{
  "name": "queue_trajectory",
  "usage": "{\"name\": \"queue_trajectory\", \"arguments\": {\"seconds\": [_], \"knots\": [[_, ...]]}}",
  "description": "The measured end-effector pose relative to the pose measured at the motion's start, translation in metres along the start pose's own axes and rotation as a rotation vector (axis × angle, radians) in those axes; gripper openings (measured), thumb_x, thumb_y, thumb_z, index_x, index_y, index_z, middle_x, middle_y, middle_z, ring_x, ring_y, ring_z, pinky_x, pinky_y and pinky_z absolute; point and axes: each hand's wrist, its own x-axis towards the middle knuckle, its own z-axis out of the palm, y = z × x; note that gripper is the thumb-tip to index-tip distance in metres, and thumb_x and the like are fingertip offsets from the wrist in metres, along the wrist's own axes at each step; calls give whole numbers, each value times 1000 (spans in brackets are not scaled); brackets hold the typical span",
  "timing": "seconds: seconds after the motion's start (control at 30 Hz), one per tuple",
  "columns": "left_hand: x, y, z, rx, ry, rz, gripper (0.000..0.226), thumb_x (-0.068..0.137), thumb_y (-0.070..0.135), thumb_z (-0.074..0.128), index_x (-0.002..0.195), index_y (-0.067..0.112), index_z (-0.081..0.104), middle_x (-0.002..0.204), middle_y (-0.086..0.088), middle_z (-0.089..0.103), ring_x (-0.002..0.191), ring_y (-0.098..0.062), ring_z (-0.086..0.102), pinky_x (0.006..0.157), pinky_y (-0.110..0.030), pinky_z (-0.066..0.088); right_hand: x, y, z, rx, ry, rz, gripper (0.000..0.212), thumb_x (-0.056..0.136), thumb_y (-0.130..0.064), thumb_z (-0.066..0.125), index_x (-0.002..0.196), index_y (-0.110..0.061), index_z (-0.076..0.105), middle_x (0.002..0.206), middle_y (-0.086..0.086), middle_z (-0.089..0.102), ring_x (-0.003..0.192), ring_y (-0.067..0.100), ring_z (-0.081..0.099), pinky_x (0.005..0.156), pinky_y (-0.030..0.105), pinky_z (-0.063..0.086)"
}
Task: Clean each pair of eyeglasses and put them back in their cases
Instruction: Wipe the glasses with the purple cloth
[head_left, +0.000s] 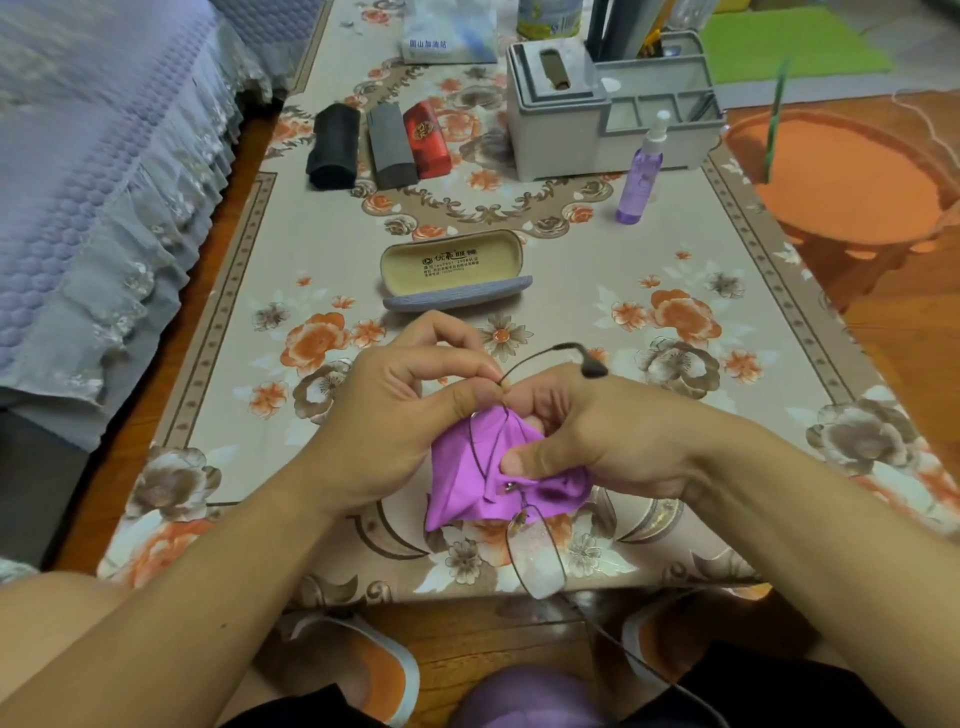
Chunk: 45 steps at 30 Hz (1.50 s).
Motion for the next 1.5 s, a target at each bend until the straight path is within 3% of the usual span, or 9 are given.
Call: {"name": "queue_trajectory", "arguments": {"seconds": [0.2,0.5,0.77,0.87,1.0,1.13,1.27,1.37,1.5], "knots": [[-2,-5,0,30,14,-8,16,81,32,75,92,23,82,100,12,61,99,-10,61,90,-22,45,1,0,10,69,89,-37,26,84,20,64,77,-4,67,52,2,63,41,6,57,42,15,45],[0,-7,3,-25,35,-35,9,87,18,73,93,21,78,97,12,61,91,-3,59,83,-19,48,7,5,20,108,253,-164,6,89,-5,72,95,-5,74,74,9,71,63,18,64,54,23,50],[-4,-5,5,115,151,75,6,92,20,71,95,24,74,96,6,63,94,-5,60,86,-18,46,5,7,13,183,358,-221,14,97,-4,59,103,0,71,88,18,69,75,28,62,66,30,52],[-8,-3,0,155,260,207,13,95,36,66,94,26,73,96,5,63,96,-12,60,88,-26,46,-2,-3,-17,318,535,-207,21,93,-7,59,111,-1,69,97,18,71,81,30,64,77,40,49],[-12,-6,-13,203,369,287,12,98,32,64,98,22,70,98,7,66,95,-21,61,82,-42,49,-30,-14,-71,43,745,-212,17,98,-15,61,95,-18,77,95,16,70,81,27,65,72,34,45],[-8,-7,-18,201,419,264,23,100,33,62,98,13,73,97,3,67,91,-27,61,76,-43,49,-42,-12,-87,113,644,-158,17,94,-12,60,94,-15,77,93,13,73,87,27,66,67,32,47],[-4,-7,-17,106,407,250,13,101,38,62,99,37,75,101,14,67,84,-30,56,69,-40,39,-38,-9,-76,107,475,-65,22,82,-17,64,98,-8,76,89,14,72,78,21,66,65,25,51],[-6,-6,-15,120,402,272,13,101,39,62,99,40,75,100,13,69,82,-31,58,70,-44,41,-37,-9,-69,164,350,-21,18,88,-15,61,84,-10,78,82,12,70,68,18,64,62,23,55],[-6,-6,-16,112,399,272,13,101,39,62,100,40,75,100,15,68,85,-32,59,70,-45,42,-41,-10,-68,220,156,59,17,90,-13,68,97,2,71,92,20,65,73,23,65,68,26,58]]}}
